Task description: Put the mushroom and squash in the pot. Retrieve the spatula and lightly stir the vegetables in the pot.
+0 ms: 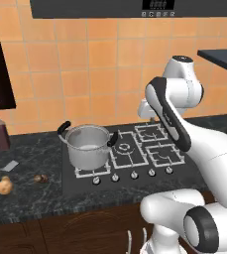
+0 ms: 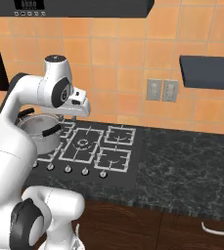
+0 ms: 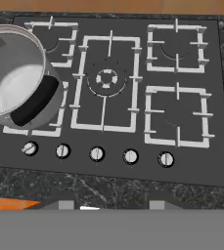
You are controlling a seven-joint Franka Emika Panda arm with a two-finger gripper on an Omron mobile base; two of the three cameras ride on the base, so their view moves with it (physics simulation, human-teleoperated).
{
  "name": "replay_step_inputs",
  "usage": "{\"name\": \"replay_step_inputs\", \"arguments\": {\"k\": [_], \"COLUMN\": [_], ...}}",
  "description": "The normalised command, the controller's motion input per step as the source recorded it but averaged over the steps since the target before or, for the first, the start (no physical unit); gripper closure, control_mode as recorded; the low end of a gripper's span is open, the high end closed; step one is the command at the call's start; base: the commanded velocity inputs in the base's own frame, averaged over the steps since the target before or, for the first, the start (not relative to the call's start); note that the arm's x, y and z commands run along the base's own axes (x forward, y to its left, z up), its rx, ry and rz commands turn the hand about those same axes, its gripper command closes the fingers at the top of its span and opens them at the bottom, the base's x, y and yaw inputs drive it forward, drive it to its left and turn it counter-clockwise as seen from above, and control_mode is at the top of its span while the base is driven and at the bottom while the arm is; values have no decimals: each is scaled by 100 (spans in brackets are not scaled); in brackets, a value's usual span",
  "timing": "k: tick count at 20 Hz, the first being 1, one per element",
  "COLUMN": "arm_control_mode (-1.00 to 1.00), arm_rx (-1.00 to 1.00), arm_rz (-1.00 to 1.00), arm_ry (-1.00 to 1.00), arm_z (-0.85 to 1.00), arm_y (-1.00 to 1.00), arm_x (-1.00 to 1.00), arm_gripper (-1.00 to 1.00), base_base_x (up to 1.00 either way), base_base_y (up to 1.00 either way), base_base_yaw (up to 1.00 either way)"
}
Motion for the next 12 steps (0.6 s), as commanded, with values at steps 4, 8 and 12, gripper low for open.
{"name": "replay_step_inputs", "arguments": {"k": [4,8,12], "arm_control_mode": [100,100,100], "arm_rx": [0,0,0], "arm_rz": [0,0,0], "arm_ry": [0,0,0], "arm_z": [0,0,0], "arm_y": [0,0,0], "arm_x": [0,0,0], "arm_gripper": [-100,-100,-100], "base_base_x": [-1,0,0], "base_base_y": [14,86,96], "base_base_yaw": [0,0,0]}}
